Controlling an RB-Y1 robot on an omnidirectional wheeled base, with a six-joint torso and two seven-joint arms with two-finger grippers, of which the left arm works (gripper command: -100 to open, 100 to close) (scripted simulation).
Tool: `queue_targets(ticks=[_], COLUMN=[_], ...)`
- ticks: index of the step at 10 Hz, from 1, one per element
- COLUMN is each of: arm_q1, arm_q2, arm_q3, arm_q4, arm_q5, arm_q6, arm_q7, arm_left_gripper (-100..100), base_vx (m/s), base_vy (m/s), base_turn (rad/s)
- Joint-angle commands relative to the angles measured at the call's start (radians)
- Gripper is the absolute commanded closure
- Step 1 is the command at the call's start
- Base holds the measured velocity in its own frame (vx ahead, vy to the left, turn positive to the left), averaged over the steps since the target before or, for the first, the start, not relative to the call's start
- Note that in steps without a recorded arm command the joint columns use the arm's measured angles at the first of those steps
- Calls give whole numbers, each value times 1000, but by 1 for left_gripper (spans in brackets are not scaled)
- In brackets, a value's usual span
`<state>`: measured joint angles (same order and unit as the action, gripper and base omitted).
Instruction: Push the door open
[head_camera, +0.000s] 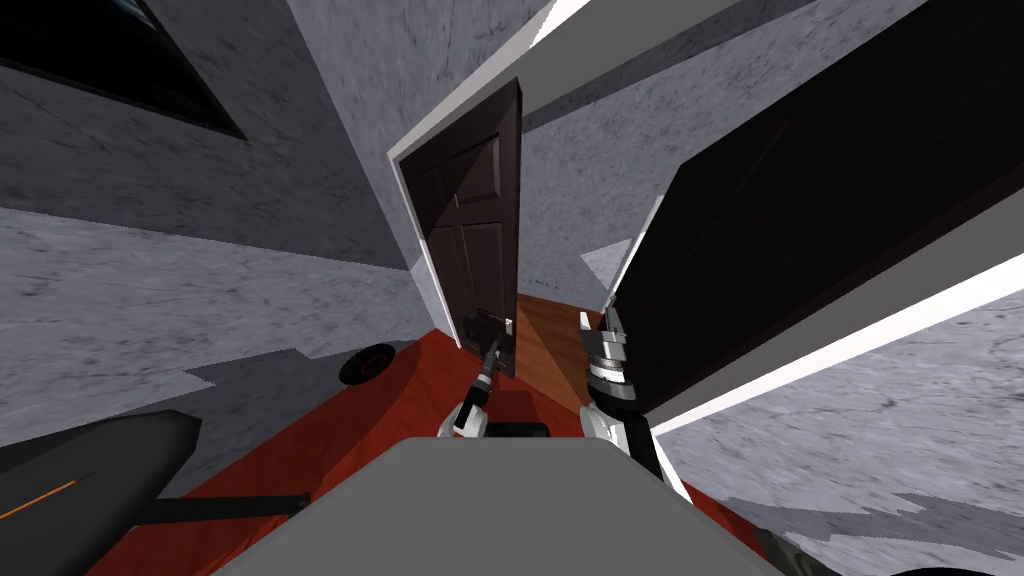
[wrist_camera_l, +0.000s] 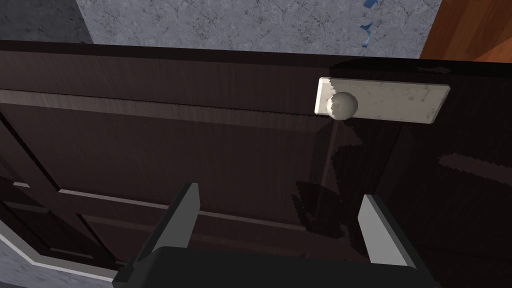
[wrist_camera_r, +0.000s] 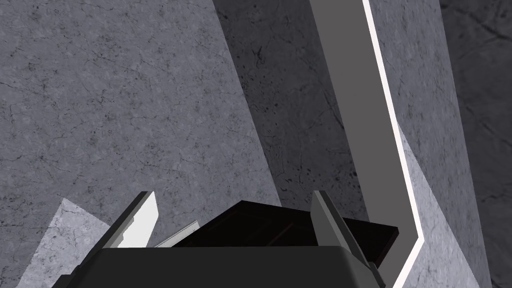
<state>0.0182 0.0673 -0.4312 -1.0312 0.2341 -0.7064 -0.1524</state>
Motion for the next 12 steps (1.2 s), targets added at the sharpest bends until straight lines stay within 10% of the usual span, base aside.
queue_targets(ticks=[1, 12], arm_q1=[-10, -92], arm_q2=[-4, -47], arm_q3=[-12, -96], arm_q4=[29, 257], arm_q5=[5, 42], arm_q6=[-6, -57], arm_q7=[0, 3], arm_left_gripper=[-100, -100], base_vx=[73, 80], base_vy=[64, 89], base_turn=[-85, -78])
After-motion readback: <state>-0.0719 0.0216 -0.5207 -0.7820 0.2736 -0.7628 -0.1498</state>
